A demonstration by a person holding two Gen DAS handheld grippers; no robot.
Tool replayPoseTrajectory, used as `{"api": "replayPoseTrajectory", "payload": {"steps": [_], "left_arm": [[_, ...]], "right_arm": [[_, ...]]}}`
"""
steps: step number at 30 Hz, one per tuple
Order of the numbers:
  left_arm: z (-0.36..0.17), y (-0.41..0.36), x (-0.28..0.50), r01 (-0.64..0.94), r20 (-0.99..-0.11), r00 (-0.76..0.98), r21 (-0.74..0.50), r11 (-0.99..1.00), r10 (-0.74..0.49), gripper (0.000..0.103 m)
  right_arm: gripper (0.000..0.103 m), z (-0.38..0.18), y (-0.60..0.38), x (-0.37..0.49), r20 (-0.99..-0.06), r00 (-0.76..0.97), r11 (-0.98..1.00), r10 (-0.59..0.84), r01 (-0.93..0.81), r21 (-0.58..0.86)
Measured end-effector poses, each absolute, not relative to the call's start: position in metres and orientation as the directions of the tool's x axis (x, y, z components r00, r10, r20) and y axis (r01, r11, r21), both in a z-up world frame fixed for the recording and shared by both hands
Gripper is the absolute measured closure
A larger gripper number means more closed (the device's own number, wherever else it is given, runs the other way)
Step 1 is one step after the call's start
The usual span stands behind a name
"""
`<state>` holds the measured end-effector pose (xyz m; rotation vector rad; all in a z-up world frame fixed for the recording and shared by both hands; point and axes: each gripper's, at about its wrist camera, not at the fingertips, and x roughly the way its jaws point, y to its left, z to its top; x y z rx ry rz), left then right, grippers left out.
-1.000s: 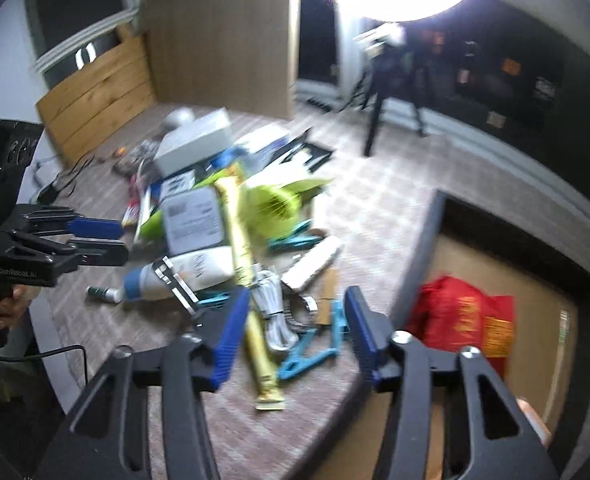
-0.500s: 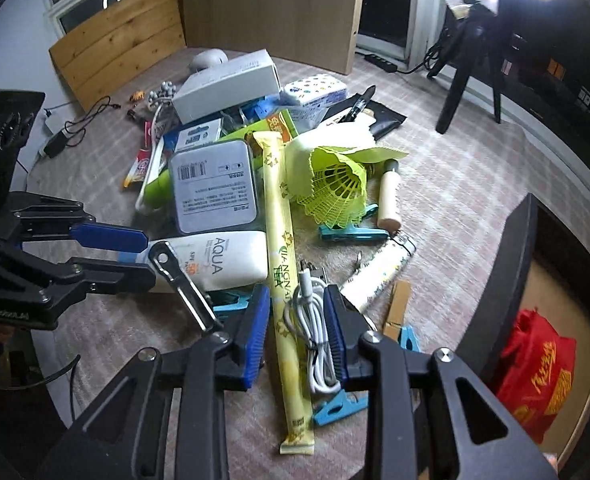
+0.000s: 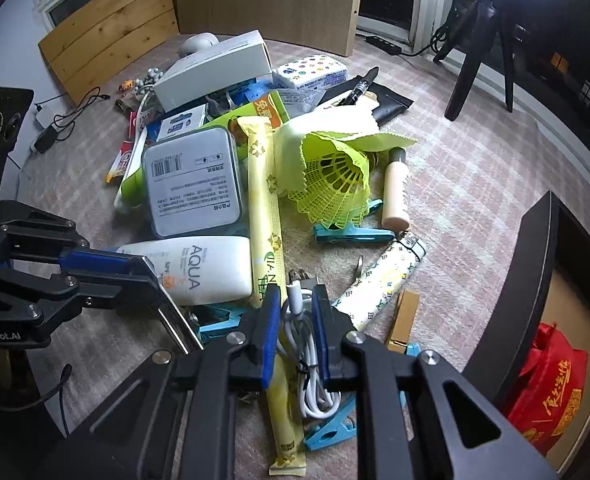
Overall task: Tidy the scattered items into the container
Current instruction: 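Return to the pile and grasp the white cable with the right tool, then carry the white cable to the tray and open the right tool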
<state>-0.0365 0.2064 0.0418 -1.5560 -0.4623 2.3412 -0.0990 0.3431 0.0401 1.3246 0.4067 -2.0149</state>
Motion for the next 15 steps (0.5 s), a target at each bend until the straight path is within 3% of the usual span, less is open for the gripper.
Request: {"api": "replayPoseTrajectory", "payload": {"steps": [5,15], "left_arm": [[0.045,0.205,-0.035,-0.058,-0.818,-0.379,-0.445,-0.894,0.432,0.095],[0.07,0.218,-0.027,-0.126,-0.793,-0.392,-0.456,-0.881,0.467,0.102]], "right_arm": [[0.096,0.044,0.346,-0.098,-0.891,-0.251,-0.727,-0.378,0.677,0.118],[0.097,0.064,0.372,-0.087,-0.848,-0.296,-0.749,-0.439,0.642,0.164]]}}
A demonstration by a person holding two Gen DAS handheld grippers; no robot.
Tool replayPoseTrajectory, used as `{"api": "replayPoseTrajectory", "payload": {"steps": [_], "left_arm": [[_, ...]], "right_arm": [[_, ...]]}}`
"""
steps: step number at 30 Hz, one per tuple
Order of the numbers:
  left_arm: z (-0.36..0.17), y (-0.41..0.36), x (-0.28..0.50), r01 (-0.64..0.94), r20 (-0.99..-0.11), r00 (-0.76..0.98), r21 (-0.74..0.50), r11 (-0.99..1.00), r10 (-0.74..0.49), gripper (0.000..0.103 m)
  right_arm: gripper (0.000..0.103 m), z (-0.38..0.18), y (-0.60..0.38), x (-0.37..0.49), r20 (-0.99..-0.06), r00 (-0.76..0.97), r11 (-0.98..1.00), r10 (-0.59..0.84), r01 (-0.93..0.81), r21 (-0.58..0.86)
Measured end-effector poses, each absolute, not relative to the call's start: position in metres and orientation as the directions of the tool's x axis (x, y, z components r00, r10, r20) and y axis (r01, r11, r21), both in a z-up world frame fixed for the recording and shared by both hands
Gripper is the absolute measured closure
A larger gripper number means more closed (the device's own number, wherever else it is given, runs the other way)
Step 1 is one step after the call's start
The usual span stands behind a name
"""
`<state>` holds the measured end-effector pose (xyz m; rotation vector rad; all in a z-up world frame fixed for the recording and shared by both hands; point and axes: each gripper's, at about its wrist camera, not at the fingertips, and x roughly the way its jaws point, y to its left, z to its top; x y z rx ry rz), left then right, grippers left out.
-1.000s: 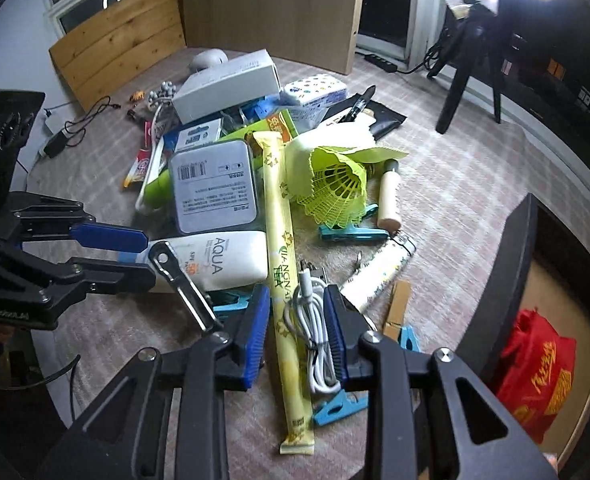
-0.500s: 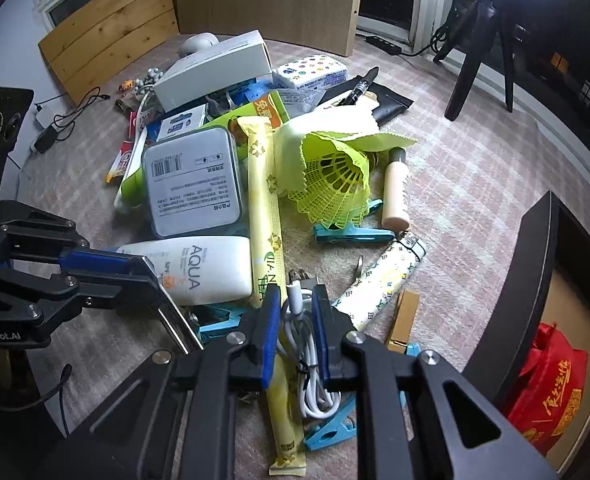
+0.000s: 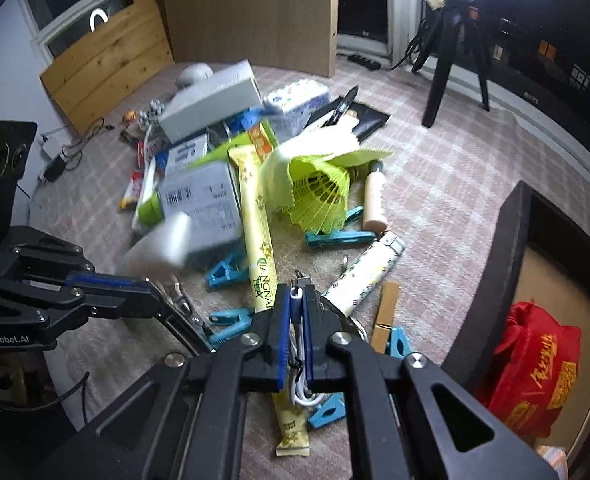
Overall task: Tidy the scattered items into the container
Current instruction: 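Carry the white cable to the tray and open the right tool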
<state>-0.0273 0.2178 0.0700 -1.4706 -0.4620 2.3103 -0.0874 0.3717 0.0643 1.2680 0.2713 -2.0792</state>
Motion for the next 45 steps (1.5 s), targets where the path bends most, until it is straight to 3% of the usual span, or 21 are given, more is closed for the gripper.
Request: {"api": "replayPoseTrajectory", "payload": {"steps": [19,33,45], "left_arm": [[0.132,0.267,-0.043,-0.297,-0.746,-0.421,-0.425,-0.855,0.517,0.102],[0.149,0.372,-0.06,-0.482,-0.745,-0.346,-0.381,-0.789,0.571,0.102],[0.146,0.454,-0.064,-0.597,-0.782,-0.307,-0.286,-0.75,0.543,0.101]], "right_arm": [[0.097,0.127,0.446,-0.086,-0.773,-0.463,-0.843,-0.433,0.512,0.165],[0.097,0.137,0.57,-0.094,-0.769,-0.58,-0.956,-0.269,0.26,0.138],[0.097,0.128,0.646,-0.094,-0.786,-0.603,-0.991,-0.133,0.088,0.101]]}}
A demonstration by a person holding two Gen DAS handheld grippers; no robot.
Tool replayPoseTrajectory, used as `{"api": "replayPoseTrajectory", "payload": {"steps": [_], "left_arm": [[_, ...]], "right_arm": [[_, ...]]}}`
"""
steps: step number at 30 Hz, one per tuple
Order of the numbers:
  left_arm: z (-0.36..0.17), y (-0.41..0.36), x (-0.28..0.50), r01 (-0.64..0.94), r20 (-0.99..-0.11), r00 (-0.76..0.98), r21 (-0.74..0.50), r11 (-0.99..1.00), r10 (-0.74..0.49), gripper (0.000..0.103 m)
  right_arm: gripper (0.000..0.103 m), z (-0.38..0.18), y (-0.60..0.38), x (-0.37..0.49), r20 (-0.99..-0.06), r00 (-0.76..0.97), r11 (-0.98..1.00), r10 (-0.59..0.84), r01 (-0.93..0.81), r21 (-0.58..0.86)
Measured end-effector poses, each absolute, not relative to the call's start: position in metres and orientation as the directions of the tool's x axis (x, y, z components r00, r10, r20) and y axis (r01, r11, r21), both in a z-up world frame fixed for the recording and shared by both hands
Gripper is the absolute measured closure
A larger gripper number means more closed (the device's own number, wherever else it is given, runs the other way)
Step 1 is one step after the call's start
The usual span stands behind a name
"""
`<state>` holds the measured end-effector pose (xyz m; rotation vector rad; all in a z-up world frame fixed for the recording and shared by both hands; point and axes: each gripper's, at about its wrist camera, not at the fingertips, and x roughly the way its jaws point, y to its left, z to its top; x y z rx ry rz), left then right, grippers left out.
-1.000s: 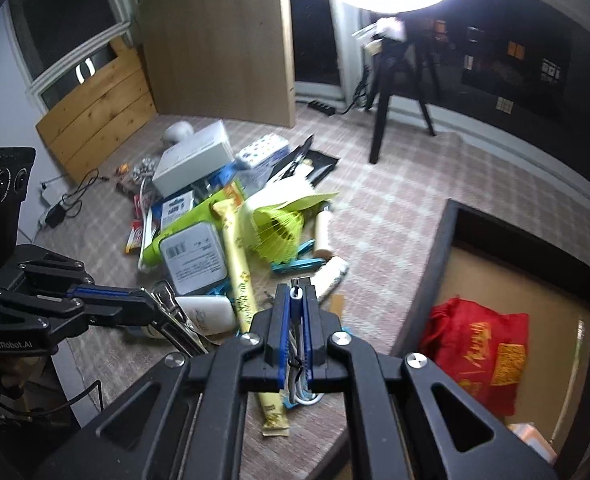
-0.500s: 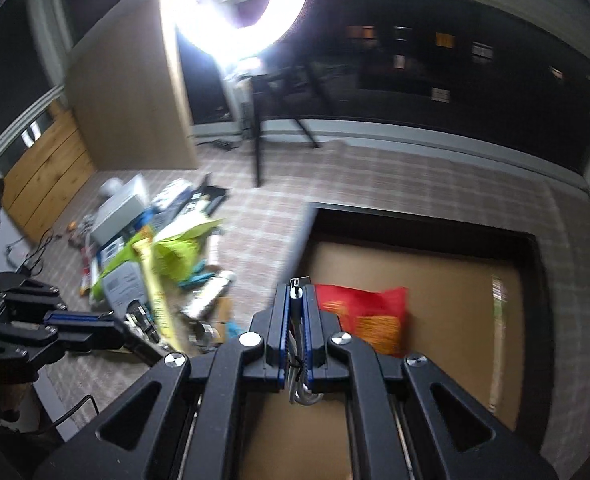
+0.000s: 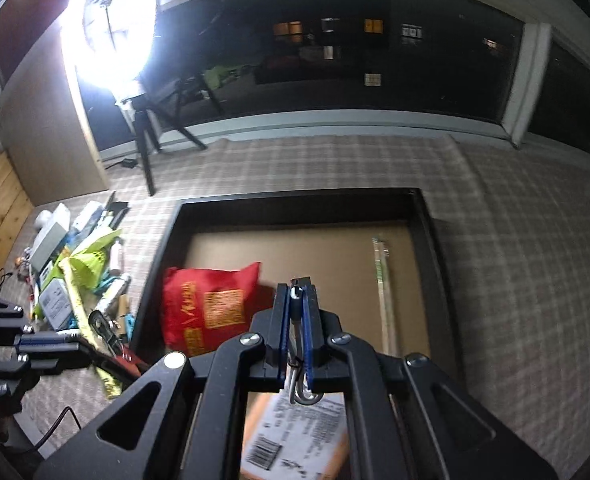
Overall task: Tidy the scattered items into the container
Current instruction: 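Carry the white cable to the tray and open the right tool, then grasp the AQUA sunscreen tube with the left tool while the right grasps the yellow tube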
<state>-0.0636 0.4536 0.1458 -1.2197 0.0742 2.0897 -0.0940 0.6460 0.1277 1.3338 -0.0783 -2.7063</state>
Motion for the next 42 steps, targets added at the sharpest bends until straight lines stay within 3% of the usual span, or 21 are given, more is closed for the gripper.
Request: {"api": "replayPoseTrajectory", "payload": {"steps": [1,2,3,4,5,6,17,33,42], "left_arm": [[0.146,0.46,-0.062,-0.612,-0.785,-0.291,-0.287,-0.737,0.547,0.101],[0.145,0.466,-0.061,-0.624,-0.788,-0.274,-0.291,-0.725,0.552,0.093],[0.145,0.469,-0.061,-0.622,-0.794,-0.27,-0.287,-0.728,0.544,0.083],[0.145,0.471,-0.06,-0.614,-0.797,-0.278,-0.281,-0.737,0.536,0.057],[0.147,0.47,-0.059,-0.607,-0.791,-0.294,-0.279,-0.744,0.537,0.044],[0.15,0.468,-0.058,-0.605,-0.774,-0.314,-0.283,-0.745,0.55,0.044],[0.152,0.422,-0.064,-0.532,-0.778,-0.374,-0.266,-0.804,0.505,0.046],[0.119,0.258,-0.045,-0.31,-0.849,-0.438,-0.167,-0.936,0.297,0.046],[0.087,0.239,-0.025,-0.387,-0.904,-0.369,-0.062,-0.92,0.216,0.048]], "right_arm": [[0.096,0.129,0.649,-0.094,-0.78,-0.614,-0.992,-0.124,0.082,0.093],[0.094,0.13,0.651,-0.093,-0.774,-0.623,-0.994,-0.112,0.074,0.085],[0.077,0.131,0.654,-0.093,-0.774,-0.625,-0.995,-0.102,0.063,0.08],[0.048,0.133,0.657,-0.093,-0.771,-0.631,-0.996,-0.089,0.044,0.08],[0.036,0.135,0.661,-0.092,-0.761,-0.644,-0.996,-0.076,0.022,0.081],[0.03,0.138,0.663,-0.091,-0.748,-0.66,-0.996,-0.072,0.012,0.086],[0.03,0.141,0.639,-0.095,-0.74,-0.657,-0.99,-0.14,0.087,0.11],[0.03,0.133,0.522,-0.091,-0.767,-0.538,-0.904,-0.351,0.407,0.129],[0.032,0.112,0.437,-0.083,-0.82,-0.376,-0.781,-0.431,0.61,0.131]]}}
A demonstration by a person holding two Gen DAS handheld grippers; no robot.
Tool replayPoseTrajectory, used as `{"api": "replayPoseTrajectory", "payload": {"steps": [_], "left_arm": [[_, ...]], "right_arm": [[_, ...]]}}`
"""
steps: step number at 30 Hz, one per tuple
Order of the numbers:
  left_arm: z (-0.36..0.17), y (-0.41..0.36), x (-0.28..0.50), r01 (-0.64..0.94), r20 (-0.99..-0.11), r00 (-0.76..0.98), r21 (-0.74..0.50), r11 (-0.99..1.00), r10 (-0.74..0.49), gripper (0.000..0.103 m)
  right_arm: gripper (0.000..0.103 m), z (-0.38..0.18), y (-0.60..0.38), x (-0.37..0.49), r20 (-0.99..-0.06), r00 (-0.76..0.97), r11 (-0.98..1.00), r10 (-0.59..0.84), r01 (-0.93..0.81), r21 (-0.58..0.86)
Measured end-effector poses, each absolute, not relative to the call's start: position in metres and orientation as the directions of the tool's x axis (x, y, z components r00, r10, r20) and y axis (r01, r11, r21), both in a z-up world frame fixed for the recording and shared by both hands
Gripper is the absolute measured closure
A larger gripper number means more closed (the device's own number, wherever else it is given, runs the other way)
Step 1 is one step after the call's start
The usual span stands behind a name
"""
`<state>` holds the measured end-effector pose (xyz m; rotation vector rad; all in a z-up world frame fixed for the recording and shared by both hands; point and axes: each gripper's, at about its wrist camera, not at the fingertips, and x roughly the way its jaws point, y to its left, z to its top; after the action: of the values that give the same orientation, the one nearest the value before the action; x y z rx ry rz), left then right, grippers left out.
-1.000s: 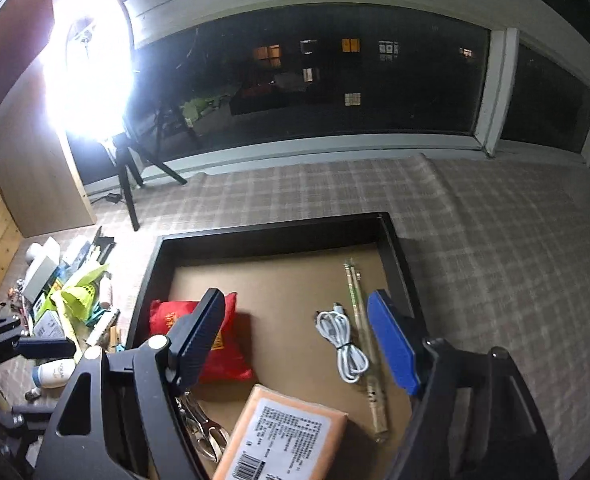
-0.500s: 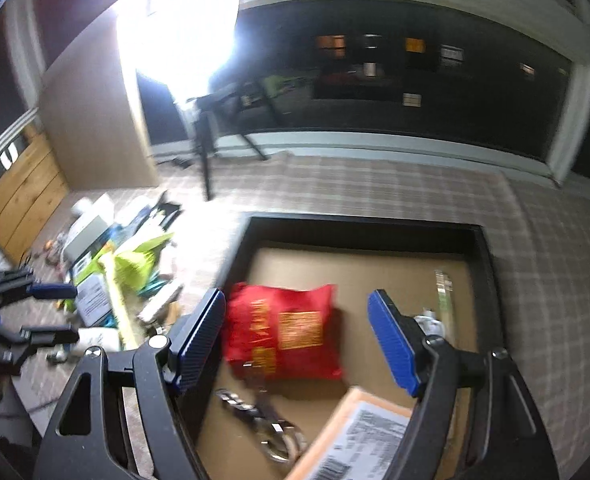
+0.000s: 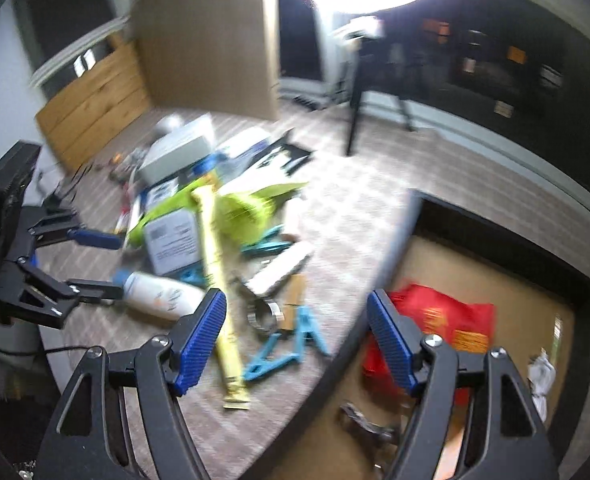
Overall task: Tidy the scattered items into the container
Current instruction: 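Grasp the AQUA sunscreen tube with the left tool while the right grasps the yellow tube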
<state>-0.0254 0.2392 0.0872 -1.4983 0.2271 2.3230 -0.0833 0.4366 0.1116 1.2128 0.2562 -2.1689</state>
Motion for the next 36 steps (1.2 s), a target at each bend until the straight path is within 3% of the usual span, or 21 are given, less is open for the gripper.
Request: {"api": "replayPoseTrajectory", "payload": {"steps": [11,17,36], "left_arm": [[0.048,0.246,-0.03,-0.501,-0.949,-0.264,-0.014,-0.865,0.169,0.052],[0.036,0.244,-0.033,-0.506,-0.958,-0.239,-0.018,-0.862,0.159,0.054],[0.032,0.245,-0.024,-0.526,-0.957,-0.222,-0.045,-0.849,0.188,0.053]], "right_arm": [[0.046,0.062,0.363,-0.092,-0.889,-0.174,-0.674,-0.424,0.716,0.181],[0.046,0.043,0.344,-0.105,-0.903,-0.129,-0.666,-0.41,0.719,0.199],[0.075,0.013,0.307,-0.123,-0.922,-0.065,-0.64,-0.382,0.739,0.213]]}}
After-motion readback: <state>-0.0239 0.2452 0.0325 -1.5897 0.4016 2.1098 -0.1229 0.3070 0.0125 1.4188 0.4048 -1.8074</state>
